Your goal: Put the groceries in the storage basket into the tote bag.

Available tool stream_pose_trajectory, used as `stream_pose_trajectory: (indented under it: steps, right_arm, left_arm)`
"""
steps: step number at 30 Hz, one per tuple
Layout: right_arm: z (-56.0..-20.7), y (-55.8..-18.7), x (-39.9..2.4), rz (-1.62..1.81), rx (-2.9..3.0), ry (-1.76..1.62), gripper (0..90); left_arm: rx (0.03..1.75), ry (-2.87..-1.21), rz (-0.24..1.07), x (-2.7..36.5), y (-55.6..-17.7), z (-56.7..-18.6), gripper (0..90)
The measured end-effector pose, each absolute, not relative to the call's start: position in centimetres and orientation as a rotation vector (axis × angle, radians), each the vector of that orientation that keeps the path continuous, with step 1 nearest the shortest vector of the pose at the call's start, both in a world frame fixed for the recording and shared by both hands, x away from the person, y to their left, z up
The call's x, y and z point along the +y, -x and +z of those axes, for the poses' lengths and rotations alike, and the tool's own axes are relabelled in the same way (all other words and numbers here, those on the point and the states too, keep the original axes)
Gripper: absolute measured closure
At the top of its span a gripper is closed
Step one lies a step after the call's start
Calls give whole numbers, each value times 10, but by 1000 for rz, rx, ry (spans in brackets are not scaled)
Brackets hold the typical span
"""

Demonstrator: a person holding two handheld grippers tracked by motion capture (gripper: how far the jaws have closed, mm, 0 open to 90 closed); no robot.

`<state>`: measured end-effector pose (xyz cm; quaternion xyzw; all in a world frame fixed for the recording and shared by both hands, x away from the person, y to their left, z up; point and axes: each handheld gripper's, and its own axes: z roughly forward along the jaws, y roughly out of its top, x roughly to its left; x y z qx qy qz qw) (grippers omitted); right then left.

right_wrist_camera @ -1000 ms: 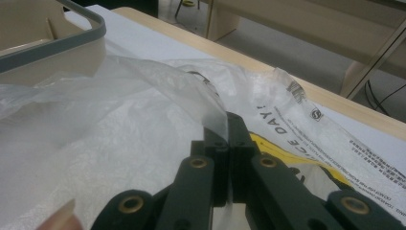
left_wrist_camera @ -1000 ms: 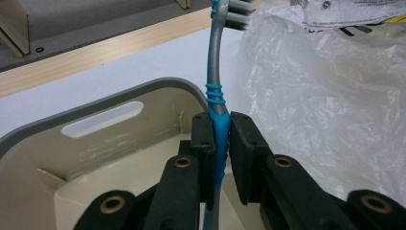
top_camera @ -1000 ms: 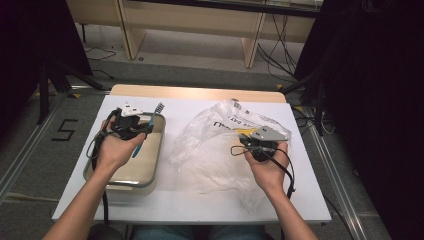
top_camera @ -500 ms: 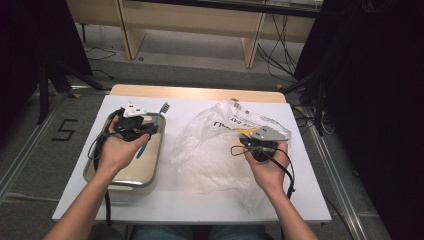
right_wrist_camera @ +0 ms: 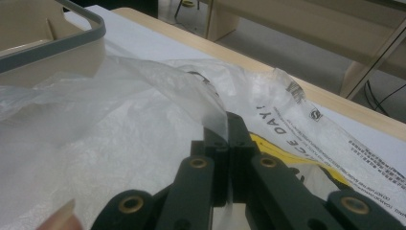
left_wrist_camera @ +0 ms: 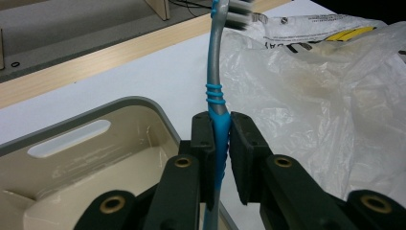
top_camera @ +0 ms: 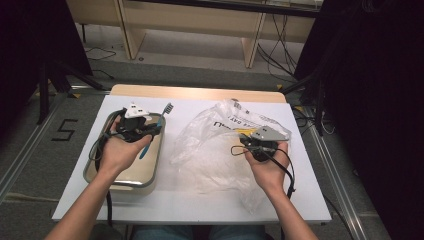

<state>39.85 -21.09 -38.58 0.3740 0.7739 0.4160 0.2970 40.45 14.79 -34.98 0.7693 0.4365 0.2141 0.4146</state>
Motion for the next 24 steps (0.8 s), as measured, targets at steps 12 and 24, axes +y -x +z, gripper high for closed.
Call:
stream_pose_trajectory:
  steps: [12, 24]
  right_arm:
    - [-385, -398, -211, 1109, 2053, -995, 900]
    - [-385, -398, -211, 1110, 2054, -994, 900]
  left_arm:
    - [1043, -1963, 515, 134, -398, -348, 803]
    - [1012, -1963, 513, 125, -392, -346, 803]
